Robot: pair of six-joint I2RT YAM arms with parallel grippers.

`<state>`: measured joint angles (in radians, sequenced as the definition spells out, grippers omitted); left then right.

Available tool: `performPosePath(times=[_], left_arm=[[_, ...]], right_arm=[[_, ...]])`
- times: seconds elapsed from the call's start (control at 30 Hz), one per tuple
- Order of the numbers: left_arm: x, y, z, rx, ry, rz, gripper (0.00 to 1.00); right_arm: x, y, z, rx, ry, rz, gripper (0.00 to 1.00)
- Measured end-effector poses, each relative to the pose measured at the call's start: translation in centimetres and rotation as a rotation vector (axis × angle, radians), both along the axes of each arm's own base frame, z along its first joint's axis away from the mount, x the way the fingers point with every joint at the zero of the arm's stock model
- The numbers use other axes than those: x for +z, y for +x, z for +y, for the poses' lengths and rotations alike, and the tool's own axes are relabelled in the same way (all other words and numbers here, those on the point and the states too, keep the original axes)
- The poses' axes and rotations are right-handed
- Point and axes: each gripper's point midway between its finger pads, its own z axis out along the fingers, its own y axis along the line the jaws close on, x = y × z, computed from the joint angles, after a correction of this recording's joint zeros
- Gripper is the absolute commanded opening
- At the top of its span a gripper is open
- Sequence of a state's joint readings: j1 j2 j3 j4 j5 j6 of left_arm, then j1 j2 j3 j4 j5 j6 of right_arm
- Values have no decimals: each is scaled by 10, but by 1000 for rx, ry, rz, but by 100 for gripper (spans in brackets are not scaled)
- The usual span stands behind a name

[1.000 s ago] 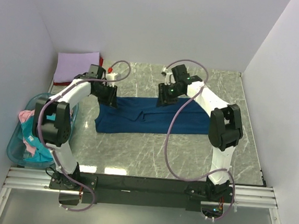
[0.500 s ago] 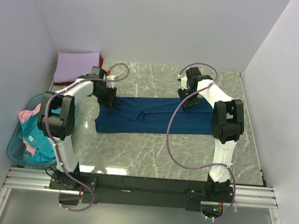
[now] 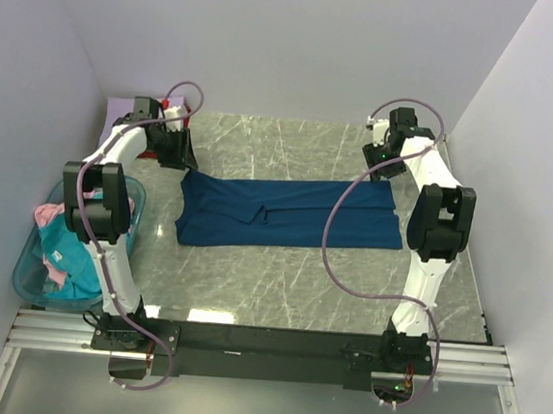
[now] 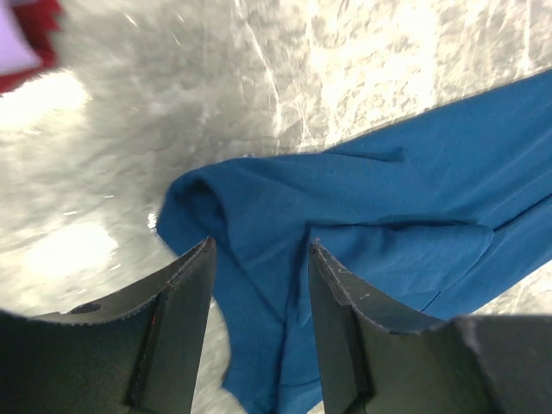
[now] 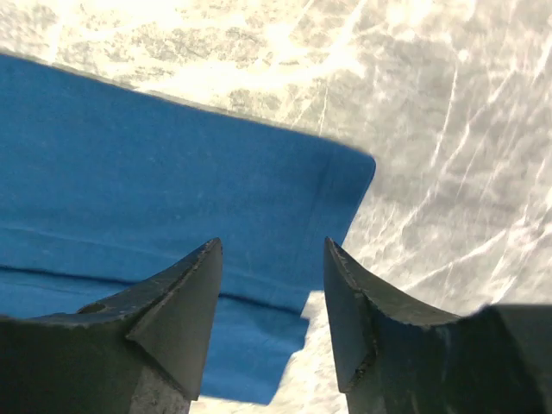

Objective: Fold and stack the t-shirts
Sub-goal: Fold the tshirt

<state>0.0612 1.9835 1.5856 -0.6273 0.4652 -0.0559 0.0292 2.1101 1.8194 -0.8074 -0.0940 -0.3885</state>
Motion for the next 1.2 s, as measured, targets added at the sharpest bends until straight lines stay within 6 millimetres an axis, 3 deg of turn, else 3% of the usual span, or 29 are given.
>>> performPosePath(times=[0.23, 0.53, 0.77, 0.87, 0.97, 1.07, 1.1, 1.2], left_arm=[[-34, -6, -9, 9, -35, 108, 52], [-37, -5, -9, 11, -39, 121, 54], [-43, -4, -10, 18, -45, 138, 46], [-44, -2, -10, 25, -51, 141, 41], [-43, -2, -12, 28, -60, 144, 36], [-44, 0, -12, 32, -65, 144, 28], [-46, 0, -12, 34, -65, 148, 20], [-47, -1, -12, 41, -66, 156, 10]], right_arm=[[-25, 2, 3, 136, -52, 38, 60], [-33, 15, 5, 239, -89, 10, 63], [-48, 17, 11, 300, -107, 22, 62], [-49, 18, 15, 319, -109, 20, 58], [-50, 20, 16, 330, -114, 14, 47], [-57, 21, 15, 342, -123, 23, 34], [-61, 21, 14, 343, -128, 29, 28], [-63, 23, 13, 351, -143, 27, 19]])
